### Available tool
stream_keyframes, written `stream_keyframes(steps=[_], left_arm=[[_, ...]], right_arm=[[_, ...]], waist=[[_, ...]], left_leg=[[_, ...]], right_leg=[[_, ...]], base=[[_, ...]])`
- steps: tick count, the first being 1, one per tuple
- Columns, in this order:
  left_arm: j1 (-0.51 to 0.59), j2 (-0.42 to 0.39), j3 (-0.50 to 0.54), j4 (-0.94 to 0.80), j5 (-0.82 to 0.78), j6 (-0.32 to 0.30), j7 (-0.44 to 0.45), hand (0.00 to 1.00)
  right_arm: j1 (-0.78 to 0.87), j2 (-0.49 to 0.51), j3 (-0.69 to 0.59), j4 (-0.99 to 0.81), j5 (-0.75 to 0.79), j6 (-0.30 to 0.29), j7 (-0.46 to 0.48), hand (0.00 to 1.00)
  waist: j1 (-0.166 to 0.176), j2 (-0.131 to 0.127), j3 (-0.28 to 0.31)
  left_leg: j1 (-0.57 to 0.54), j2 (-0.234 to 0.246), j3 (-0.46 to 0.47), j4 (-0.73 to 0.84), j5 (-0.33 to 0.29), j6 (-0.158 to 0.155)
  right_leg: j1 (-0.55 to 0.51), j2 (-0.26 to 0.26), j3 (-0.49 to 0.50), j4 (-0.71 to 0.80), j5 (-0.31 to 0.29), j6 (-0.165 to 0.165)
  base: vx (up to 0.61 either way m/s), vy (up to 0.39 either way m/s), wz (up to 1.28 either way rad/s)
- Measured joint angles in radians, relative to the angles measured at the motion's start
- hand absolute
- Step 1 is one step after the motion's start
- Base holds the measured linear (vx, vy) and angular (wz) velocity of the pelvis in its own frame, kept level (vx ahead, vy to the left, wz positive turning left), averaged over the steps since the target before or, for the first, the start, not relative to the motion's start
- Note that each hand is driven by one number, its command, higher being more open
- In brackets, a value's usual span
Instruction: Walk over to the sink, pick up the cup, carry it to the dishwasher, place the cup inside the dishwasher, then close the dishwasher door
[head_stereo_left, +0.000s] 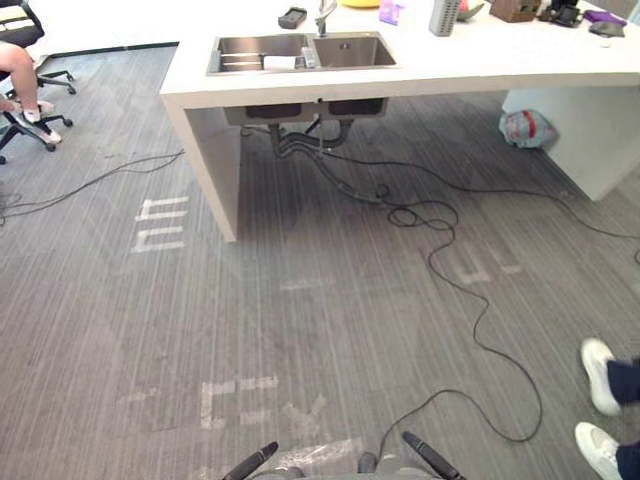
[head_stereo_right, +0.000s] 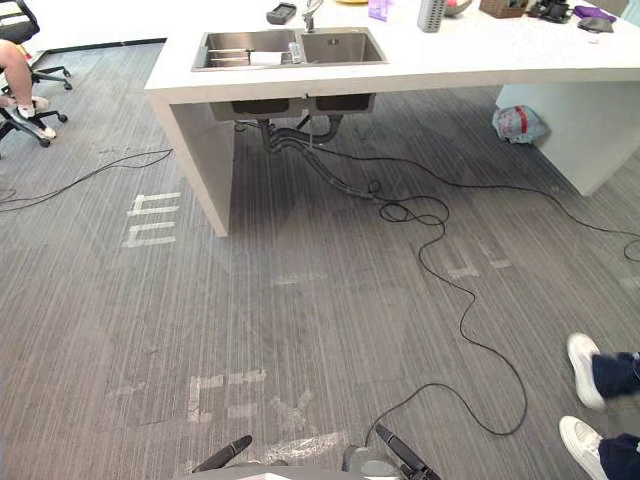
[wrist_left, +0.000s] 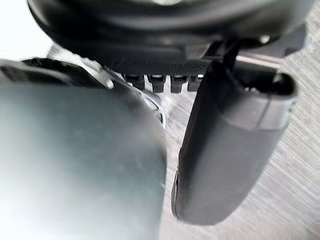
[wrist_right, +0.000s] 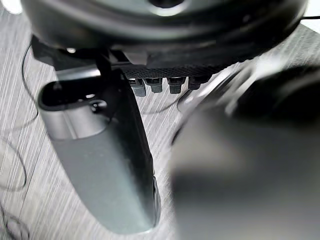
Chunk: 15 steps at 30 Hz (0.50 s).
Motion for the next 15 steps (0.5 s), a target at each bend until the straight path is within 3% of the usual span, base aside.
stream_keyframes(steps=[1, 2, 4, 6, 8, 9, 10, 12, 13, 15], left_arm=[[-0.022, 0.015, -0.042, 0.002, -0.022, 0.002, 0.023, 1.00], [-0.036, 0.022, -0.077, 0.003, -0.038, 0.003, 0.034, 1.00], [-0.058, 0.023, -0.116, 0.004, -0.035, -0.002, 0.033, 1.00], [-0.059, 0.026, -0.136, 0.002, -0.036, -0.017, 0.030, 1.00], [-0.059, 0.030, -0.141, -0.001, -0.039, -0.053, 0.030, 1.00], [-0.059, 0.032, -0.141, -0.002, -0.042, -0.060, 0.031, 1.00], [-0.058, 0.029, -0.142, -0.002, -0.057, -0.069, 0.034, 1.00], [-0.055, 0.016, -0.145, -0.002, -0.058, -0.072, 0.039, 1.00], [-0.055, 0.012, -0.143, -0.007, -0.057, -0.067, 0.038, 1.00], [-0.046, 0.003, -0.122, -0.007, -0.053, -0.058, 0.038, 1.00]], right_arm=[[-0.017, 0.002, 0.000, 0.001, 0.001, -0.025, -0.001, 1.00], [-0.031, -0.002, 0.021, 0.001, 0.009, -0.041, 0.000, 1.00], [-0.048, -0.008, 0.056, -0.002, 0.014, -0.055, 0.005, 1.00], [-0.052, -0.006, 0.077, -0.010, 0.046, -0.070, 0.005, 1.00], [-0.048, 0.005, 0.095, -0.022, 0.091, -0.079, 0.004, 1.00], [-0.048, 0.007, 0.095, -0.023, 0.109, -0.077, 0.003, 1.00], [-0.041, 0.013, 0.094, -0.026, 0.152, -0.072, 0.002, 1.00], [-0.027, 0.005, 0.093, -0.048, 0.197, -0.061, -0.007, 1.00], [-0.011, 0.006, 0.084, -0.073, 0.218, -0.052, -0.011, 1.00], [0.014, 0.013, 0.063, -0.089, 0.237, -0.033, -0.029, 1.00]], waist=[[-0.007, -0.005, 0.026], [-0.016, 0.001, 0.037], [-0.018, 0.001, 0.040], [-0.019, 0.002, 0.046], [-0.020, -0.014, 0.060], [-0.019, -0.024, 0.066], [-0.021, -0.024, 0.078], [-0.031, 0.004, 0.076], [-0.032, 0.029, 0.062], [-0.041, 0.052, 0.027]], left_leg=[[0.038, -0.010, -0.016, 0.017, -0.020, 0.012], [0.051, -0.005, -0.029, 0.037, -0.042, 0.013], [0.062, 0.007, -0.047, 0.060, -0.066, 0.009], [0.067, 0.027, -0.064, 0.074, -0.087, -0.006], [0.076, 0.037, -0.087, 0.093, -0.121, -0.035], [0.088, 0.035, -0.090, 0.099, -0.135, -0.046], [0.121, 0.041, -0.096, 0.111, -0.174, -0.059], [0.153, 0.088, -0.098, 0.106, -0.217, -0.069], [0.171, 0.118, -0.113, 0.092, -0.242, -0.063], [0.184, 0.166, -0.144, 0.079, -0.259, -0.016]], right_leg=[[-0.042, -0.038, -0.012, 0.111, -0.037, 0.006], [-0.064, -0.041, -0.020, 0.100, -0.053, 0.007], [-0.078, -0.032, -0.041, -0.047, -0.045, 0.007], [-0.078, 0.004, -0.047, -0.297, 0.037, -0.001], [-0.076, 0.017, -0.047, -0.589, 0.162, 0.007], [-0.071, 0.014, -0.048, -0.610, 0.163, 0.010], [-0.063, 0.010, -0.048, -0.595, 0.221, 0.014], [-0.088, 0.032, -0.066, -0.491, 0.249, 0.025], [-0.108, 0.060, -0.071, -0.427, 0.248, 0.006], [-0.129, 0.106, -0.102, -0.368, 0.224, -0.043]], base=[[0.09, 0.064, 0.31], [0.10, 0.059, 0.35], [0.14, 0.008, 0.33], [0.21, -0.062, 0.29], [0.34, -0.163, 0.27], [0.40, -0.231, 0.14], [0.45, -0.232, 0.04], [0.42, -0.178, 0.03], [0.44, -0.210, 0.14], [0.49, -0.239, 0.20]])
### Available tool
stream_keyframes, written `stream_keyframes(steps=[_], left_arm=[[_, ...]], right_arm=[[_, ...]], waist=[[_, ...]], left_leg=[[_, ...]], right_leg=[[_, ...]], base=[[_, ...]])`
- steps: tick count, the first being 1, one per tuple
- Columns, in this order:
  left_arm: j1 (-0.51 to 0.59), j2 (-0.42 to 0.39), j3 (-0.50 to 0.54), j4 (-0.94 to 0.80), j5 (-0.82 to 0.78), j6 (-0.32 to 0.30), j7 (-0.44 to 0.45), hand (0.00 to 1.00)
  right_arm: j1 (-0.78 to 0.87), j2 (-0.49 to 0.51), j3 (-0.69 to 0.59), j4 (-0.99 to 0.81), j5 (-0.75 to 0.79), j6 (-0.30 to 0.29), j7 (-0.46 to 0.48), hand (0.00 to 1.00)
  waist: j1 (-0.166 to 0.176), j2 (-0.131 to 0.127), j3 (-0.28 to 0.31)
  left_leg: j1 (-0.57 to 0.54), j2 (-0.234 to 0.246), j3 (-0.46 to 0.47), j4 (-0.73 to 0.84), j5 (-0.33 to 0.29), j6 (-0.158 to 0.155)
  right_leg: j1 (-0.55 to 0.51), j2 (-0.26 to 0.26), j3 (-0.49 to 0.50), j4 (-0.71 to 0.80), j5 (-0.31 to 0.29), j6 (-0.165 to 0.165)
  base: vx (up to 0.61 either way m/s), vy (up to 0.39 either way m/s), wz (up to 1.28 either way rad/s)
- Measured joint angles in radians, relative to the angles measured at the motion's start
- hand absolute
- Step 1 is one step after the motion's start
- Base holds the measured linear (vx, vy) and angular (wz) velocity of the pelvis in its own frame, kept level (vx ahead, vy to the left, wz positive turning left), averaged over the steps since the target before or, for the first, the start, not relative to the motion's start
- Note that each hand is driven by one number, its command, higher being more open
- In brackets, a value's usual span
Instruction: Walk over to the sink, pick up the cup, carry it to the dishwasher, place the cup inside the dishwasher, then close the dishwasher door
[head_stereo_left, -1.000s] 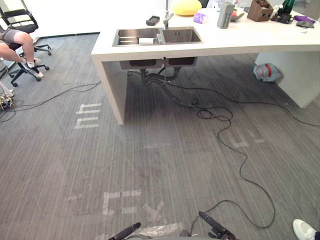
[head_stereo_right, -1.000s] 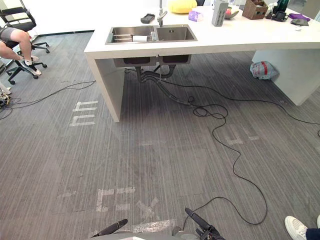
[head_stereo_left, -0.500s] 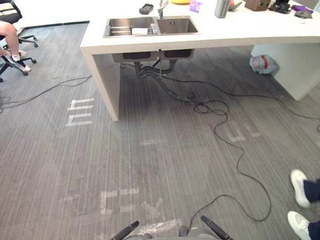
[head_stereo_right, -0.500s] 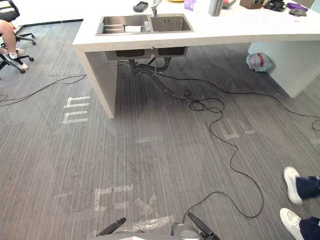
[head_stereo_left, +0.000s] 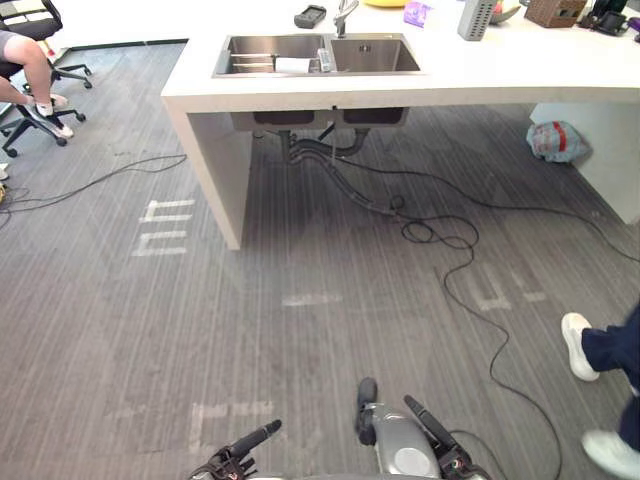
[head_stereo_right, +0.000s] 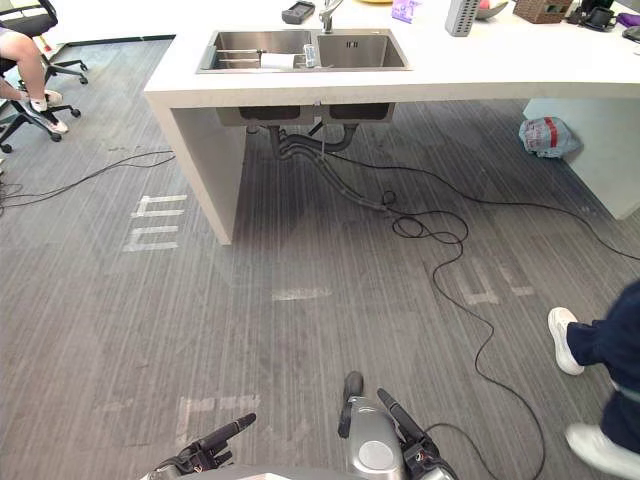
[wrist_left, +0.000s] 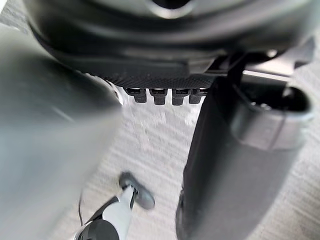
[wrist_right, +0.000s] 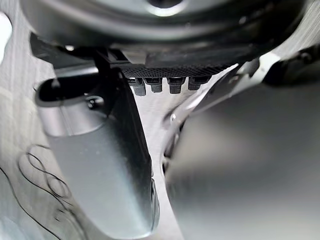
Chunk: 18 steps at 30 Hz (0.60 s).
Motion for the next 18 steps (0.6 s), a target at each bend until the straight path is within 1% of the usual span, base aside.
stream_keyframes(steps=[1, 2, 3, 4, 5, 6, 7, 8, 9, 10, 11, 12, 13, 14, 15, 16, 17, 18], left_arm=[[0.006, -0.003, 0.035, -0.001, 0.013, -0.003, -0.001, 1.00], [0.004, -0.012, 0.098, -0.023, 0.017, -0.011, -0.005, 1.00], [0.001, -0.030, 0.133, -0.039, 0.018, -0.022, -0.009, 1.00], [0.002, -0.039, 0.140, -0.038, 0.017, -0.032, -0.011, 1.00], [0.004, -0.057, 0.146, -0.038, 0.017, -0.053, -0.015, 1.00], [0.004, -0.068, 0.149, -0.046, 0.015, -0.070, -0.021, 1.00], [0.004, -0.069, 0.149, -0.050, 0.012, -0.077, -0.028, 1.00], [0.004, -0.073, 0.146, -0.074, 0.010, -0.081, -0.031, 1.00], [0.004, -0.079, 0.146, -0.087, 0.004, -0.085, -0.033, 1.00], [0.007, -0.087, 0.145, -0.107, -0.013, -0.097, -0.036, 1.00], [0.015, -0.089, 0.146, -0.119, -0.026, -0.110, -0.040, 1.00], [0.018, -0.094, 0.146, -0.123, -0.027, -0.118, -0.040, 1.00], [0.021, -0.101, 0.149, -0.134, -0.031, -0.130, -0.039, 1.00], [0.027, -0.104, 0.149, -0.145, -0.041, -0.141, -0.035, 1.00], [0.027, -0.106, 0.146, -0.152, -0.047, -0.147, -0.034, 1.00], [0.031, -0.105, 0.133, -0.149, -0.047, -0.189, -0.029, 1.00], [0.033, -0.105, 0.117, -0.150, -0.042, -0.250, -0.025, 1.00], [0.033, -0.104, 0.110, -0.157, -0.042, -0.278, -0.025, 1.00]], right_arm=[[0.001, 0.012, -0.020, 0.003, -0.002, 0.004, -0.016, 1.00], [0.001, 0.018, -0.041, 0.014, -0.004, 0.011, -0.029, 1.00], [0.002, 0.012, -0.047, 0.014, -0.007, 0.017, -0.028, 1.00], [0.010, 0.006, -0.045, 0.015, -0.021, 0.016, -0.024, 1.00], [0.015, -0.010, -0.045, 0.018, -0.054, 0.011, -0.022, 1.00], [0.008, -0.026, -0.042, 0.038, -0.095, -0.001, -0.021, 1.00], [-0.003, -0.033, -0.040, 0.056, -0.110, -0.004, -0.022, 1.00], [-0.026, -0.039, -0.029, 0.091, -0.122, -0.007, -0.017, 1.00], [-0.035, -0.045, -0.015, 0.104, -0.127, -0.010, -0.016, 1.00], [-0.054, -0.055, 0.001, 0.123, -0.139, -0.011, -0.012, 1.00], [-0.063, -0.056, -0.001, 0.127, -0.160, -0.011, -0.011, 1.00], [-0.064, -0.054, -0.006, 0.124, -0.161, -0.011, -0.010, 1.00], [-0.059, -0.050, -0.009, 0.112, -0.161, -0.014, -0.010, 1.00], [-0.050, -0.053, -0.008, 0.108, -0.160, -0.016, -0.010, 1.00], [-0.045, -0.054, -0.008, 0.106, -0.160, -0.016, -0.010, 1.00], [-0.037, -0.055, -0.002, 0.105, -0.160, -0.014, -0.010, 1.00], [-0.038, -0.052, -0.001, 0.097, -0.160, -0.006, -0.010, 1.00], [-0.038, -0.051, 0.001, 0.093, -0.161, -0.002, -0.011, 1.00]], waist=[[0.011, -0.008, -0.004], [0.021, -0.011, -0.007], [0.014, -0.001, -0.008], [0.013, 0.010, -0.013], [0.014, 0.031, -0.018], [0.018, 0.054, -0.023], [0.022, 0.056, -0.023], [0.040, 0.052, -0.022], [0.052, 0.052, -0.022], [0.071, 0.051, -0.021], [0.077, 0.047, -0.019], [0.078, 0.044, -0.017], [0.080, 0.040, -0.015], [0.079, 0.043, -0.013], [0.074, 0.045, -0.012], [0.073, 0.040, -0.009], [0.069, 0.024, -0.003], [0.070, 0.016, -0.002]], left_leg=[[-0.010, 0.010, -0.026, 0.042, 0.041, -0.012], [-0.080, 0.022, -0.061, 0.210, 0.093, -0.041], [-0.165, 0.032, -0.110, 0.409, 0.184, -0.099], [-0.204, 0.041, -0.123, 0.502, 0.251, -0.131], [-0.281, 0.076, -0.118, 0.690, 0.333, -0.163], [-0.353, 0.095, -0.104, 0.836, 0.266, -0.151], [-0.386, 0.092, -0.099, 0.877, 0.231, -0.140], [-0.450, 0.062, -0.080, 0.890, 0.173, -0.121], [-0.483, 0.046, -0.063, 0.866, 0.152, -0.108], [-0.535, 0.022, -0.035, 0.745, 0.127, -0.090], [-0.575, -0.002, -0.036, 0.562, 0.125, -0.081], [-0.584, -0.017, -0.043, 0.431, 0.137, -0.079], [-0.587, -0.037, -0.045, 0.181, 0.208, -0.088], [-0.605, -0.040, -0.039, 0.047, 0.273, -0.103], [-0.620, -0.036, -0.028, 0.045, 0.283, -0.108], [-0.624, -0.027, 0.018, 0.082, 0.355, -0.085], [-0.608, -0.042, 0.048, 0.082, 0.421, -0.030], [-0.609, -0.055, 0.048, 0.083, 0.444, -0.006]], right_leg=[[0.003, 0.012, -0.005, 0.016, -0.012, -0.035], [0.025, 0.014, -0.005, 0.017, -0.024, -0.075], [0.073, 0.015, -0.012, 0.001, -0.049, -0.082], [0.103, 0.022, -0.013, -0.017, -0.062, -0.078], [0.183, 0.049, -0.011, -0.081, -0.078, -0.093], [0.259, 0.079, -0.001, -0.135, -0.085, -0.099], [0.294, 0.085, 0.009, -0.153, -0.092, -0.100], [0.352, 0.087, 0.039, -0.176, -0.107, -0.098], [0.375, 0.085, 0.056, -0.184, -0.112, -0.093], [0.403, 0.078, 0.091, -0.194, -0.116, -0.073], [0.426, 0.069, 0.123, -0.206, -0.130, -0.060], [0.437, 0.060, 0.139, -0.212, -0.143, -0.058], [0.457, 0.040, 0.163, -0.224, -0.161, -0.039], [0.484, 0.027, 0.174, -0.244, -0.179, -0.017], [0.505, 0.025, 0.175, -0.256, -0.188, -0.007], [0.548, 0.019, 0.178, -0.271, -0.214, 0.016], [0.578, -0.011, 0.171, -0.273, -0.241, 0.022], [0.583, -0.021, 0.170, -0.270, -0.241, 0.021]], base=[[0.54, -0.277, -0.03], [0.64, -0.315, -0.01], [0.51, -0.253, 0.01], [0.54, -0.164, 0.14], [0.55, -0.093, -0.03], [0.54, -0.061, -0.13], [0.49, -0.024, -0.39], [0.36, -0.003, -0.53], [0.41, 0.023, -0.81], [0.45, 0.084, -0.89], [0.45, 0.115, -0.87], [0.46, 0.170, -0.77], [0.41, 0.209, -0.57], [0.42, 0.237, -0.42], [0.47, 0.273, -0.15], [0.54, 0.291, 0.08], [0.55, 0.281, 0.15], [0.45, 0.220, 0.21]])
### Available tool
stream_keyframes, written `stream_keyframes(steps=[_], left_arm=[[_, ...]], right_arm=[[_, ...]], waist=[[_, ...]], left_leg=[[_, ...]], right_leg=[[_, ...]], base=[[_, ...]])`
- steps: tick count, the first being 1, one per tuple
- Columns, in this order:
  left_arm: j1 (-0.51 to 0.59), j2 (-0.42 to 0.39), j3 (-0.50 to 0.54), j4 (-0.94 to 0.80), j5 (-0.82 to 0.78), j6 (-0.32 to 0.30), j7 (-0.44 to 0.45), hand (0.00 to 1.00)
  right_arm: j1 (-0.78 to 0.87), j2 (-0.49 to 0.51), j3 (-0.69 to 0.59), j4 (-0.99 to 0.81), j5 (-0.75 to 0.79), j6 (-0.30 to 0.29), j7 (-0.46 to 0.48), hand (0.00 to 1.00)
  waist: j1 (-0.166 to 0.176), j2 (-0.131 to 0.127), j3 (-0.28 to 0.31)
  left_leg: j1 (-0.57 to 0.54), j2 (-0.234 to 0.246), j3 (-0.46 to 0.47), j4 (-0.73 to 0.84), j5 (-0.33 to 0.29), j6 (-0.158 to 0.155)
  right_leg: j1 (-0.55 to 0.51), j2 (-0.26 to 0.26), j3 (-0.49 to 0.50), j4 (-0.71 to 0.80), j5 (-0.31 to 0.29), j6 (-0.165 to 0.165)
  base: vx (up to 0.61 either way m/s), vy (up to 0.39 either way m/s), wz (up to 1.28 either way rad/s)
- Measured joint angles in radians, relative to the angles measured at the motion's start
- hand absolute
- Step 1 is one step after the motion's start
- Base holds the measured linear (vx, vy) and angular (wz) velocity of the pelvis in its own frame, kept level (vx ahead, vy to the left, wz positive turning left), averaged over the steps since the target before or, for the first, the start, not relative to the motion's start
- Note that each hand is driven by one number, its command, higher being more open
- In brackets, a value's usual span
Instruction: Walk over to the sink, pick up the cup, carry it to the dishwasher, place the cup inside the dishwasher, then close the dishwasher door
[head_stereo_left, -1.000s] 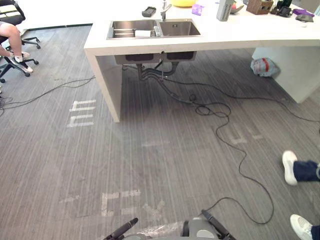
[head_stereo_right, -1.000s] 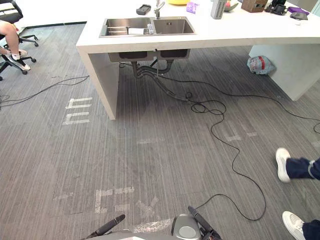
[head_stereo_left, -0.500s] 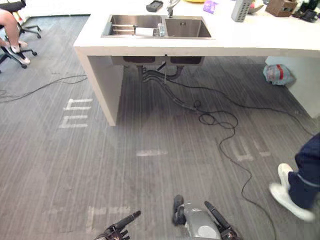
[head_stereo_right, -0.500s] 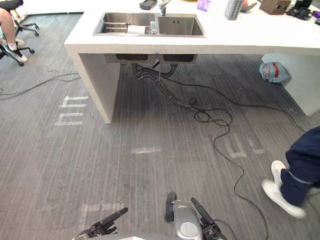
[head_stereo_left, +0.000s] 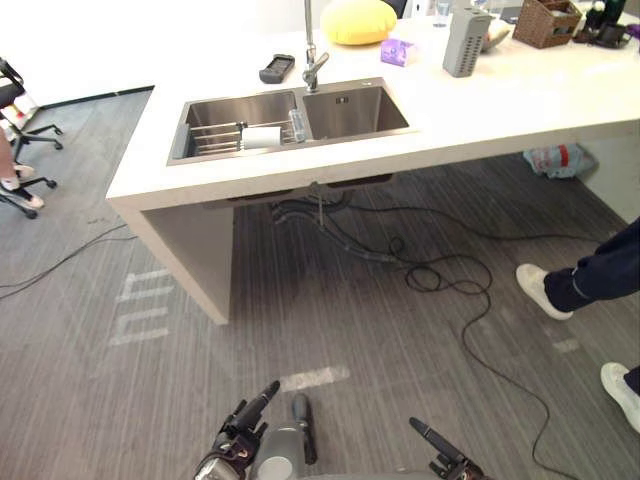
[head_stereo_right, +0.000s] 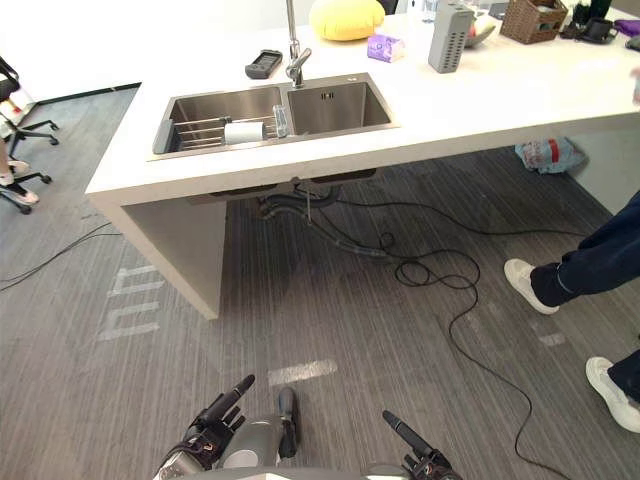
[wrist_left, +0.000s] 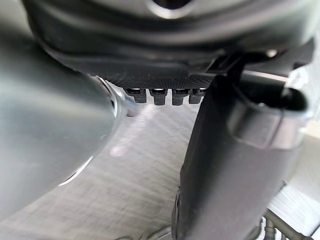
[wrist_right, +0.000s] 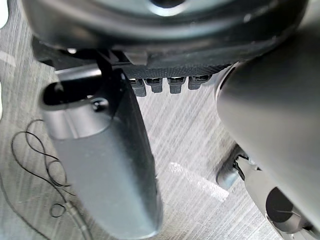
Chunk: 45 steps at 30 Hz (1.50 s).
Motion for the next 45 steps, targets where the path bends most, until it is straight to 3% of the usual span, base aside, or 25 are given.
stream_keyframes(steps=[2, 4, 6, 7, 8, 9, 10, 12, 14, 15, 16, 17, 18, 19, 20, 22, 23, 27, 31, 32, 40, 42, 44, 45], left_arm=[[0.018, -0.012, -0.005, -0.120, 0.028, -0.102, 0.033, 1.00], [0.036, -0.022, -0.005, -0.247, 0.081, -0.143, 0.067, 1.00], [0.064, -0.025, -0.006, -0.467, 0.137, -0.189, 0.106, 1.00], [0.066, -0.021, -0.006, -0.580, 0.152, -0.209, 0.119, 1.00], [0.066, -0.014, -0.008, -0.673, 0.180, -0.213, 0.139, 1.00], [0.059, 0.002, -0.011, -0.785, 0.207, -0.213, 0.160, 1.00], [0.058, 0.008, -0.014, -0.841, 0.221, -0.212, 0.170, 1.00], [0.057, 0.008, -0.031, -1.045, 0.279, -0.215, 0.219, 1.00], [0.044, 0.008, -0.045, -1.141, 0.297, -0.239, 0.236, 1.00], [0.042, 0.006, -0.047, -1.157, 0.297, -0.254, 0.237, 1.00], [0.036, 0.006, -0.055, -1.181, 0.297, -0.277, 0.236, 1.00], [0.028, 0.012, -0.056, -1.190, 0.297, -0.300, 0.237, 1.00], [0.028, 0.016, -0.056, -1.193, 0.297, -0.309, 0.240, 1.00], [0.039, 0.022, -0.052, -1.210, 0.296, -0.314, 0.252, 1.00], [0.056, 0.023, -0.044, -1.233, 0.295, -0.327, 0.263, 1.00], [0.074, -0.023, -0.049, -1.279, 0.289, -0.344, 0.267, 1.00], [0.070, -0.038, -0.065, -1.335, 0.273, -0.348, 0.258, 1.00], [0.009, -0.041, -0.123, -1.443, 0.260, -0.320, 0.207, 1.00], [-0.032, -0.039, -0.193, -1.441, 0.276, -0.232, 0.171, 1.00], [-0.056, 0.032, -0.204, -1.368, 0.315, -0.112, 0.185, 1.00], [-0.103, 0.014, -0.257, -1.278, 0.307, -0.121, 0.197, 1.00], [-0.123, 0.005, -0.282, -1.219, 0.293, -0.121, 0.206, 1.00], [-0.122, -0.022, -0.297, -1.155, 0.291, -0.115, 0.218, 1.00], [-0.123, -0.030, -0.296, -1.139, 0.288, -0.114, 0.218, 1.00]], right_arm=[[-0.007, 0.001, 0.013, -0.004, 0.000, 0.017, -0.002, 1.00], [-0.005, -0.004, 0.008, -0.002, -0.005, 0.036, -0.004, 1.00], [-0.010, -0.002, -0.032, -0.002, -0.041, 0.058, 0.003, 1.00], [-0.010, 0.003, -0.069, -0.003, -0.072, 0.055, 0.011, 1.00], [-0.014, 0.010, -0.096, -0.009, -0.083, 0.042, 0.015, 1.00], [-0.014, 0.022, -0.141, -0.015, -0.085, 0.019, 0.021, 1.00], [-0.013, 0.027, -0.166, -0.019, -0.082, 0.011, 0.021, 1.00], [-0.011, 0.037, -0.246, -0.032, -0.054, -0.015, 0.009, 1.00], [-0.007, 0.046, -0.268, -0.052, -0.036, -0.020, 0.009, 1.00], [-0.007, 0.046, -0.271, -0.061, -0.037, -0.020, 0.009, 1.00], [-0.007, 0.048, -0.282, -0.071, -0.035, -0.021, 0.010, 1.00], [-0.006, 0.059, -0.286, -0.070, -0.026, -0.021, 0.011, 1.00], [-0.004, 0.065, -0.286, -0.070, -0.025, -0.021, 0.012, 1.00], [0.012, 0.075, -0.277, -0.069, -0.027, -0.021, 0.015, 1.00], [0.041, 0.082, -0.251, -0.055, -0.032, -0.019, 0.025, 1.00], [0.059, 0.069, -0.244, -0.026, -0.040, -0.017, 0.038, 1.00], [0.063, 0.062, -0.264, -0.023, -0.047, -0.017, 0.042, 1.00], [0.104, 0.079, -0.293, -0.022, -0.073, 0.012, 0.055, 1.00], [0.105, 0.091, -0.351, 0.001, -0.073, 0.050, 0.072, 1.00], [0.151, 0.113, -0.301, 0.034, 0.049, 0.099, 0.123, 1.00], [0.151, 0.111, -0.279, 0.026, 0.053, 0.084, 0.131, 1.00], [0.154, 0.109, -0.261, 0.010, 0.074, 0.079, 0.135, 1.00], [0.173, 0.104, -0.204, -0.040, 0.099, 0.081, 0.163, 1.00], [0.182, 0.104, -0.183, -0.051, 0.112, 0.080, 0.177, 1.00]], waist=[[0.015, -0.030, 0.012], [0.027, -0.039, 0.009], [0.049, -0.050, -0.004], [0.054, -0.051, -0.011], [0.053, -0.054, -0.013], [0.046, -0.057, -0.014], [0.045, -0.057, -0.015], [0.037, -0.050, -0.019], [0.028, -0.036, -0.022], [0.020, -0.028, -0.027], [0.010, -0.016, -0.036], [0.006, -0.018, -0.042], [0.003, -0.023, -0.045], [0.001, -0.046, -0.060], [0.004, -0.077, -0.089], [0.016, -0.006, -0.116], [0.015, 0.015, -0.121], [0.026, 0.017, -0.136], [0.013, 0.019, -0.164], [0.000, -0.065, -0.165], [-0.009, -0.060, -0.157], [-0.024, -0.051, -0.151], [-0.058, -0.024, -0.144], [-0.058, -0.028, -0.143]], left_leg=[[-0.006, -0.054, -0.012, 0.017, 0.005, 0.037], [0.000, -0.076, -0.018, 0.031, -0.021, 0.044], [0.023, -0.108, -0.016, 0.029, -0.071, 0.060], [0.043, -0.126, -0.016, 0.024, -0.099, 0.068], [0.061, -0.143, -0.022, 0.025, -0.120, 0.074], [0.095, -0.164, -0.040, 0.026, -0.139, 0.081], [0.118, -0.173, -0.050, 0.023, -0.146, 0.084], [0.236, -0.189, -0.088, -0.022, -0.173, 0.081], [0.301, -0.168, -0.129, -0.059, -0.187, 0.068], [0.314, -0.152, -0.142, -0.063, -0.192, 0.060], [0.332, -0.115, -0.171, -0.062, -0.208, 0.035], [0.356, -0.089, -0.203, -0.060, -0.230, 0.005], [0.369, -0.079, -0.214, -0.058, -0.245, -0.007], [0.396, -0.073, -0.239, -0.037, -0.288, -0.035], [0.417, -0.074, -0.264, -0.002, -0.344, -0.062], [0.401, 0.013, -0.254, 0.045, -0.389, -0.094], [0.397, 0.039, -0.256, 0.049, -0.388, -0.093], [0.408, 0.069, -0.254, 0.042, -0.331, -0.090], [0.410, 0.064, -0.251, 0.010, -0.246, -0.085], [0.356, -0.008, -0.167, -0.064, -0.296, -0.074], [0.366, 0.001, -0.159, -0.072, -0.307, -0.063], [0.376, 0.012, -0.158, -0.071, -0.318, -0.060], [0.403, 0.061, -0.148, -0.070, -0.330, -0.057], [0.393, 0.061, -0.142, -0.016, -0.327, -0.058]], right_leg=[[-0.002, -0.043, 0.010, 0.028, 0.013, -0.003], [-0.013, -0.064, 0.024, 0.071, 0.035, 0.009], [-0.070, -0.097, 0.046, 0.230, 0.035, 0.016], [-0.141, -0.123, 0.051, 0.405, 0.047, 0.068], [-0.216, -0.147, 0.064, 0.576, 0.085, 0.169], [-0.300, -0.162, 0.080, 0.788, 0.116, 0.224], [-0.334, -0.168, 0.071, 0.875, 0.110, 0.214], [-0.434, -0.219, -0.057, 1.025, 0.018, 0.064], [-0.514, -0.222, -0.140, 0.948, -0.042, -0.019], [-0.536, -0.215, -0.165, 0.875, -0.053, -0.027], [-0.564, -0.191, -0.188, 0.676, -0.047, -0.021], [-0.582, -0.169, -0.165, 0.484, 0.001, -0.004], [-0.585, -0.161, -0.149, 0.407, 0.045, -0.006], [-0.585, -0.163, -0.113, 0.305, 0.197, -0.018], [-0.578, -0.173, -0.086, 0.325, 0.262, 0.037], [-0.582, -0.113, -0.121, 0.372, 0.187, 0.010], [-0.585, -0.099, -0.144, 0.393, 0.151, -0.001], [-0.567, -0.065, -0.159, 0.392, 0.112, -0.022], [-0.522, -0.037, -0.155, 0.271, 0.167, -0.022], [-0.425, -0.040, -0.128, -0.143, 0.483, 0.003], [-0.425, -0.039, -0.130, -0.130, 0.469, 0.008], [-0.439, -0.037, -0.133, -0.075, 0.434, 0.009], [-0.485, -0.025, -0.156, 0.111, 0.310, 0.008], [-0.487, -0.025, -0.160, 0.161, 0.259, 0.006]], base=[[0.45, 0.215, 0.29], [0.54, 0.231, 0.28], [0.40, 0.150, 0.14], [0.37, 0.137, 0.11], [0.46, 0.144, 0.28], [0.40, 0.104, 0.33], [0.41, 0.066, 0.45], [0.42, 0.027, 0.38], [0.35, -0.057, 0.46], [0.38, -0.148, 0.68], [0.39, -0.222, 0.74], [0.41, -0.257, 0.76], [0.44, -0.336, 0.71], [0.57, -0.498, 0.64], [0.48, -0.429, 0.42], [0.38, -0.327, 0.26], [0.43, -0.371, 0.33], [0.28, -0.265, 0.00], [0.13, -0.083, -0.09], [0.05, -0.016, -0.07], [0.00, 0.000, 0.00], [0.01, -0.017, 0.03], [0.08, -0.071, 0.11], [0.16, -0.082, 0.25]])
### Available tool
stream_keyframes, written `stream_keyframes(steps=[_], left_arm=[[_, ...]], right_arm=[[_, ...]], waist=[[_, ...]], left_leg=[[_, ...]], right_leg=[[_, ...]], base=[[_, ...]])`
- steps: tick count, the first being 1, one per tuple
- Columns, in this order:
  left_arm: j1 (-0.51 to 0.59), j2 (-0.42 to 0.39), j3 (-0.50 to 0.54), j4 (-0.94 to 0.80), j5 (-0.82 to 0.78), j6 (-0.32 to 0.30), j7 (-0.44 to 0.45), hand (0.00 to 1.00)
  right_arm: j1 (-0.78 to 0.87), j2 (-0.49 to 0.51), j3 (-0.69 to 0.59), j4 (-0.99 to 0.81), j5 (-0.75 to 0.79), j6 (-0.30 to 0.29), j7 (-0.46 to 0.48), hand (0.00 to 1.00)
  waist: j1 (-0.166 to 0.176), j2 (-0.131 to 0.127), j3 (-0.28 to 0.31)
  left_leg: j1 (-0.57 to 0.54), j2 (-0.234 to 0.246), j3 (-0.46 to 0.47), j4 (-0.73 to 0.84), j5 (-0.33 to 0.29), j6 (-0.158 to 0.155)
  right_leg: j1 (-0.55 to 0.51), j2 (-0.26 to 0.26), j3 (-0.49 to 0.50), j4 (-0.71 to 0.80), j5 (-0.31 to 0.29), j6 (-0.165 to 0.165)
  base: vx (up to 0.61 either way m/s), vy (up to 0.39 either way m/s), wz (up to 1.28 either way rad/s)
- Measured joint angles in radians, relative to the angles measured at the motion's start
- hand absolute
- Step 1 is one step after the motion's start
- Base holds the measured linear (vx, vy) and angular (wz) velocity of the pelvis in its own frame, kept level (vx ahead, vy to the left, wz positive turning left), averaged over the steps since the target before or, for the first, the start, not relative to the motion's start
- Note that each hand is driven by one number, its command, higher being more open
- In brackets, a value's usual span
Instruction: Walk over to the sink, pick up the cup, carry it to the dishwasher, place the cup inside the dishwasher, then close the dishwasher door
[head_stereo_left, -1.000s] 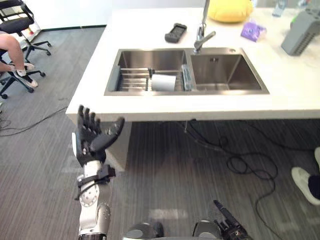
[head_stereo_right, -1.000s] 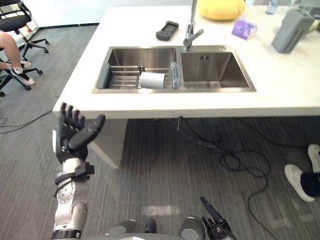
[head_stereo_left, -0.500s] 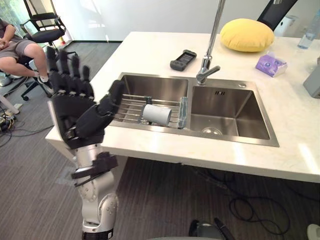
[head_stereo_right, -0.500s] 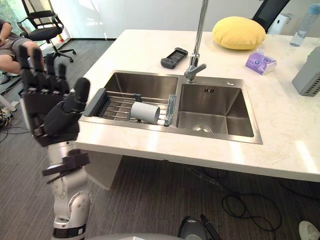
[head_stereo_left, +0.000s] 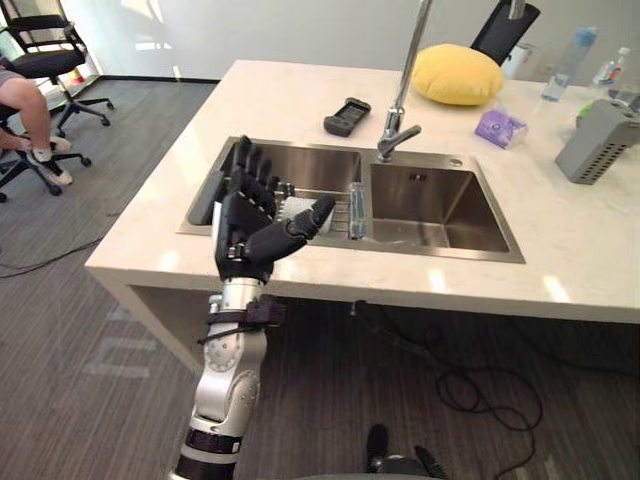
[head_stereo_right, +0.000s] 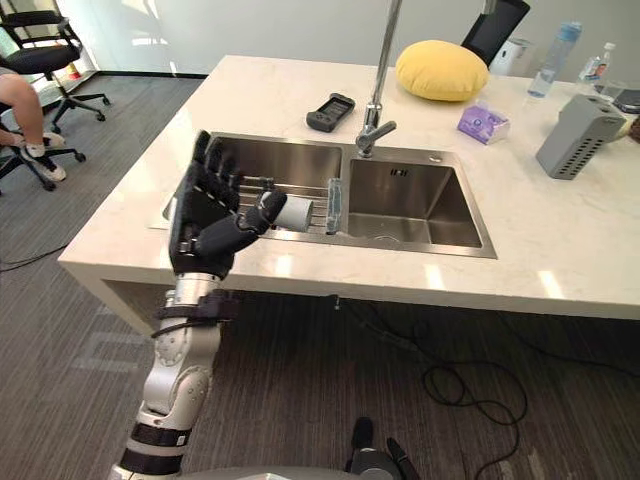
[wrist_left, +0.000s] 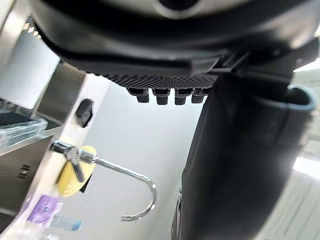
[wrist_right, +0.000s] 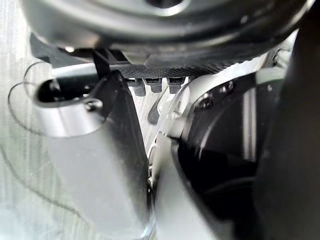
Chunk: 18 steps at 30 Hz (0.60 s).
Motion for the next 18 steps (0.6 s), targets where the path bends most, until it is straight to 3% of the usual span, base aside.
stream_keyframes(steps=[1, 2, 3, 4, 5, 7, 9, 11, 12, 13, 15, 18], left_arm=[[-0.006, -0.021, -0.001, 0.037, -0.017, 0.005, 0.001, 1.00], [-0.003, -0.046, 0.001, 0.057, -0.029, 0.025, 0.005, 1.00], [0.002, -0.055, 0.001, 0.061, -0.037, 0.034, 0.006, 1.00], [0.003, -0.054, 0.001, 0.072, -0.039, 0.039, 0.006, 1.00], [0.003, -0.045, -0.001, 0.072, -0.038, 0.040, 0.002, 1.00], [-0.001, -0.032, -0.012, 0.069, -0.036, 0.045, -0.005, 1.00], [0.002, -0.008, -0.051, 0.044, -0.036, 0.070, -0.007, 1.00], [0.003, -0.008, -0.065, 0.044, -0.035, 0.086, -0.017, 1.00], [0.003, -0.012, -0.079, 0.052, -0.032, 0.095, -0.027, 1.00], [0.006, -0.006, -0.083, 0.056, -0.032, 0.097, -0.032, 1.00], [-0.004, 0.024, -0.082, 0.060, 0.001, 0.100, -0.044, 1.00], [0.003, 0.075, -0.079, 0.066, 0.037, 0.114, -0.027, 1.00]], right_arm=[[0.020, -0.009, 0.030, -0.010, 0.018, -0.001, 0.028, 1.00], [0.034, -0.029, 0.059, -0.020, 0.036, 0.000, 0.040, 1.00], [0.038, -0.039, 0.061, -0.014, 0.048, 0.003, 0.046, 1.00], [0.055, -0.047, 0.062, -0.008, 0.055, 0.008, 0.054, 1.00], [0.061, -0.063, 0.081, -0.002, 0.055, 0.008, 0.055, 1.00], [0.059, -0.090, 0.100, 0.008, 0.053, 0.012, 0.055, 1.00], [0.058, -0.114, 0.110, 0.020, 0.054, 0.024, 0.055, 1.00], [0.051, -0.131, 0.104, 0.035, 0.055, 0.034, 0.054, 1.00], [0.054, -0.158, 0.105, 0.041, 0.055, 0.054, 0.054, 1.00], [0.053, -0.161, 0.105, 0.049, 0.054, 0.057, 0.051, 1.00], [0.051, -0.149, 0.105, 0.048, 0.055, 0.057, 0.040, 1.00], [0.049, -0.144, 0.101, 0.047, 0.055, 0.055, 0.028, 1.00]], waist=[[-0.004, -0.004, 0.004], [-0.007, 0.012, 0.012], [-0.006, 0.012, 0.013], [0.002, 0.007, 0.020], [0.012, 0.002, 0.022], [0.020, 0.001, 0.022], [0.034, 0.000, 0.023], [0.024, 0.010, 0.017], [0.014, 0.044, -0.003], [0.002, 0.053, -0.015], [-0.024, 0.044, -0.022], [-0.025, 0.031, -0.025]], left_leg=[[-0.100, 0.019, 0.015, 0.225, -0.017, 0.019], [-0.189, 0.052, 0.042, 0.434, 0.027, 0.068], [-0.208, 0.063, 0.054, 0.497, 0.076, 0.080], [-0.226, 0.066, 0.059, 0.565, 0.174, 0.071], [-0.232, 0.071, 0.084, 0.557, 0.107, 0.040], [-0.248, 0.057, 0.086, 0.461, 0.044, 0.023], [-0.255, 0.024, 0.067, 0.215, 0.058, -0.008], [-0.243, 0.016, 0.066, 0.056, 0.168, -0.017], [-0.241, 0.022, 0.061, -0.039, 0.368, -0.018], [-0.221, 0.028, 0.077, -0.055, 0.338, -0.036], [-0.173, -0.001, 0.078, -0.173, 0.335, -0.041], [-0.171, -0.032, 0.082, -0.203, 0.341, -0.037]], right_leg=[[0.009, -0.007, -0.015, 0.033, -0.046, -0.013], [0.057, -0.005, -0.042, 0.012, -0.060, -0.014], [0.089, -0.005, -0.048, -0.010, -0.064, -0.015], [0.148, -0.024, -0.050, -0.054, -0.064, -0.022], [0.178, -0.037, -0.048, -0.076, -0.068, -0.028], [0.202, -0.055, -0.043, -0.103, -0.071, -0.027], [0.223, -0.076, -0.025, -0.123, -0.070, -0.013], [0.243, -0.074, -0.021, -0.134, -0.062, 0.012], [0.257, -0.043, -0.007, -0.152, -0.062, 0.030], [0.267, -0.034, -0.004, -0.161, -0.062, 0.039], [0.268, -0.049, -0.007, -0.187, -0.051, 0.062], [0.265, -0.077, -0.008, -0.213, -0.035, 0.083]], base=[[0.19, -0.105, 0.41], [0.19, -0.114, 0.47], [0.21, -0.132, 0.45], [0.25, -0.114, 0.25], [0.30, -0.127, 0.17], [0.23, -0.088, -0.09], [0.20, -0.018, -0.29], [0.21, 0.075, -0.27], [0.23, 0.139, -0.31], [0.25, 0.159, -0.22], [0.19, 0.182, 0.04], [0.03, 0.116, 0.04]])
